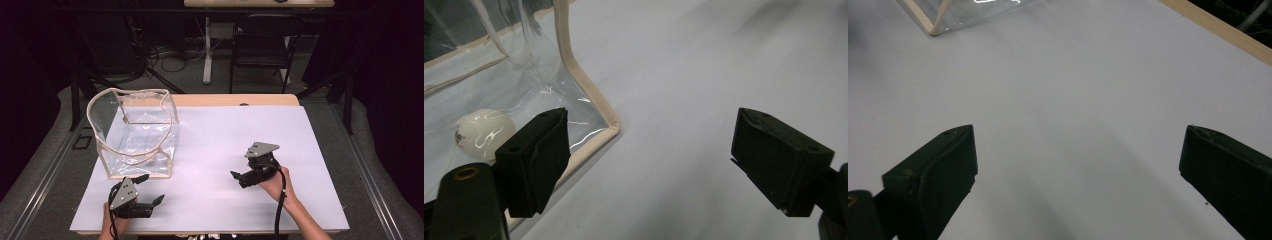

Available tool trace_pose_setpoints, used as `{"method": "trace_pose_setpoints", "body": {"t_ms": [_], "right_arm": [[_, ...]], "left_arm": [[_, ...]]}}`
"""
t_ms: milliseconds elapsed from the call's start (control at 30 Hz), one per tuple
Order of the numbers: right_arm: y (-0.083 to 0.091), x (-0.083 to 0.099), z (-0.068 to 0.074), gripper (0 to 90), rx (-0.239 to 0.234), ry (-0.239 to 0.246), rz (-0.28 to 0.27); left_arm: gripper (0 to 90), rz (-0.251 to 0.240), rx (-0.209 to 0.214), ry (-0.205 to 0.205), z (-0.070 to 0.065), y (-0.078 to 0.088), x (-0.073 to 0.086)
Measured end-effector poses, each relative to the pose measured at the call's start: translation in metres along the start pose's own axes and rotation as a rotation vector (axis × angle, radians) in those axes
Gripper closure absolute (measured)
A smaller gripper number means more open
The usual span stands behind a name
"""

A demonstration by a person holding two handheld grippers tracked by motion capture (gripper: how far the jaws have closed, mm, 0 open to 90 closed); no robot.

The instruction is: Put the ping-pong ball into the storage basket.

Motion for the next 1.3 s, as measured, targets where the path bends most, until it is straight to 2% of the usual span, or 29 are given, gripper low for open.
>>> {"method": "trace_pose_setpoints", "body": {"t_ms": [667, 1300], "right_arm": [[0.014, 0.043, 0.008, 1.8, 0.039, -0.03, -0.002], [0.029, 0.074, 0.017, 1.8, 0.068, -0.07, 0.0]], "left_arm": [[16.0, 0.003, 0.0, -0.003, 0.0, 0.0, 0.0], [16.0, 0.007, -0.006, -0.003, -0.001, 0.0, 0.0]]}}
Point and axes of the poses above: each handheld gripper's, and its own axes: y roughly backward along the jaws, x roughly out of its underside, z roughly to its left, the point moved 2 cm from there along -y, roughly forward along the jaws, and after that the axes turned 7 degrees about y, right-handed, at the moved point
